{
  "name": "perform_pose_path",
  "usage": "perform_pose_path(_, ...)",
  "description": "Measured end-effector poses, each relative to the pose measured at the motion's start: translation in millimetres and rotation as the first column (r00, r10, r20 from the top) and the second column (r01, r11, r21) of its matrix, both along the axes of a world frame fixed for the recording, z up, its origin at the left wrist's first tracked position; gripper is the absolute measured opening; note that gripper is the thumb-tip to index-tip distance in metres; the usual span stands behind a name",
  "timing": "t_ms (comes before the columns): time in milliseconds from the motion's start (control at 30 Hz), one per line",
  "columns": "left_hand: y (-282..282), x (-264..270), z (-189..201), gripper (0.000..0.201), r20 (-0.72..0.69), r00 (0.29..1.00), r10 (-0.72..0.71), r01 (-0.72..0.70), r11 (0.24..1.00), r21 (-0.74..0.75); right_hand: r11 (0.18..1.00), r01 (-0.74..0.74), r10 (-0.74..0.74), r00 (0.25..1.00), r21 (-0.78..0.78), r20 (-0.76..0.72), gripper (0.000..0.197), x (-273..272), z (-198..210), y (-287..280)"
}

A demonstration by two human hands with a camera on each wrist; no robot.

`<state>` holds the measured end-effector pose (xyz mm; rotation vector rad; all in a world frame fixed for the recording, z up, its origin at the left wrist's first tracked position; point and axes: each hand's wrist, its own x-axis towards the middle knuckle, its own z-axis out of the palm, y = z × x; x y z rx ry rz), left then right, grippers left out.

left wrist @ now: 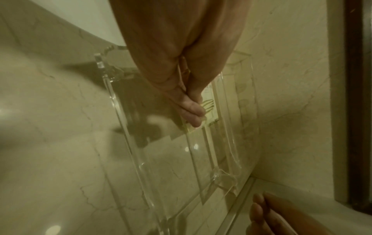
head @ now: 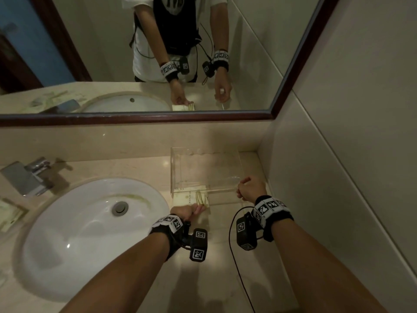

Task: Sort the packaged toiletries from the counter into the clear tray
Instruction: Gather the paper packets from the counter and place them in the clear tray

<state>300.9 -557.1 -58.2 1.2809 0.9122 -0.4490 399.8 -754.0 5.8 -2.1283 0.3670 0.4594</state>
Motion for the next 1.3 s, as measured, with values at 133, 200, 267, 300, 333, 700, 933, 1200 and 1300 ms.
perform_pose_path(133, -1.7, 6.1, -4.1, 0.014, 0.015, 1.000, 0.017, -0.016, 0.998, -0.063, 1.000, -0.028, 0.028, 1.000, -0.009, 0.002, 0.016, 4.3, -0.9, -2.8)
perform_pose_path(200, -4.8, 6.7, 4.3, 0.020, 0.006, 1.000, 0.022, -0.021, 0.996, -0.085, 1.000, -0.028, 0.028, 1.000, -0.002, 0.007, 0.017, 7.7, 0.3, -3.0)
perform_pose_path(267, -6.5, 8.1, 7.6, 0.024, -0.012, 0.999, 0.052, -0.052, 0.996, -0.068, 1.000, -0.025, 0.026, 1.000, -0.014, 0.008, 0.018, 10.5, 1.2, -1.9)
perform_pose_path(300, -8.4, 8.3, 10.6, 0.030, -0.017, 0.999, 0.047, -0.048, 0.995, -0.086, 0.999, -0.025, 0.025, 1.000, -0.023, 0.008, 0.017, 11.7, 1.8, -0.6)
perform_pose_path(333, -9.1, 10.0, 9.8, 0.038, -0.011, 0.998, 0.057, -0.058, 0.990, -0.131, 0.999, -0.027, 0.027, 1.000, -0.029, 0.009, 0.016, 12.6, 2.5, 0.6)
perform_pose_path(700, 4.5, 0.1, 37.3, 0.017, 0.105, 0.989, -0.105, 0.087, 0.982, 0.170, 0.985, -0.161, 0.163, 0.986, -0.056, 0.030, 0.011, 12.3, 12.9, 24.9)
perform_pose_path(933, 42.1, -1.7, 69.6, 0.015, 0.143, 0.965, -0.218, 0.162, 0.932, 0.325, 0.893, -0.450, 0.446, 0.891, -0.031, -0.080, 0.006, -2.3, 35.0, 47.7)
perform_pose_path(1200, 106.6, -25.2, 103.6, 0.010, 0.210, 0.954, -0.215, 0.109, 0.899, 0.424, 0.734, -0.677, 0.670, 0.734, -0.050, -0.110, 0.017, -20.4, 64.8, 104.9)
perform_pose_path(1300, 139.0, -44.8, 115.3, 0.008, 0.226, 0.955, -0.194, 0.070, 0.883, 0.463, 0.694, -0.718, 0.712, 0.694, -0.043, -0.107, 0.029, -30.8, 76.8, 136.7)
